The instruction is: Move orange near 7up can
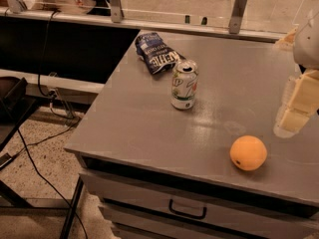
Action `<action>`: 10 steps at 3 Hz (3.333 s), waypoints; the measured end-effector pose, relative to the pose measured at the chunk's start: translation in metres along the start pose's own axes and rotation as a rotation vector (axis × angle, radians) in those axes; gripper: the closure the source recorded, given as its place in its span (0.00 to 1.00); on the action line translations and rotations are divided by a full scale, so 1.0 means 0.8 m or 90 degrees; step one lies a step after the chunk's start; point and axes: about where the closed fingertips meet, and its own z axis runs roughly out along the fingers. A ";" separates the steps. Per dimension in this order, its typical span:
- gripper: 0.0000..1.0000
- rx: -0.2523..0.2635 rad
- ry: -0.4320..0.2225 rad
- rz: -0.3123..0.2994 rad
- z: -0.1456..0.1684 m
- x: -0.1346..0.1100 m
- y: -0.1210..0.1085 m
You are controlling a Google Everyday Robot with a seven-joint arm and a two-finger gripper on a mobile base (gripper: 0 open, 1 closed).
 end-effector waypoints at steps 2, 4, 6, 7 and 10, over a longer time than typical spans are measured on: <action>0.00 -0.010 -0.019 -0.005 0.015 0.015 0.006; 0.00 -0.048 -0.073 -0.017 0.057 0.025 0.041; 0.00 -0.089 -0.103 -0.043 0.098 0.008 0.084; 0.00 -0.113 -0.116 -0.058 0.116 -0.005 0.103; 0.48 -0.146 -0.091 -0.070 0.166 0.004 0.111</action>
Offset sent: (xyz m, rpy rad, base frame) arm -0.0097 -0.0162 -0.0348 0.0717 0.0414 0.0346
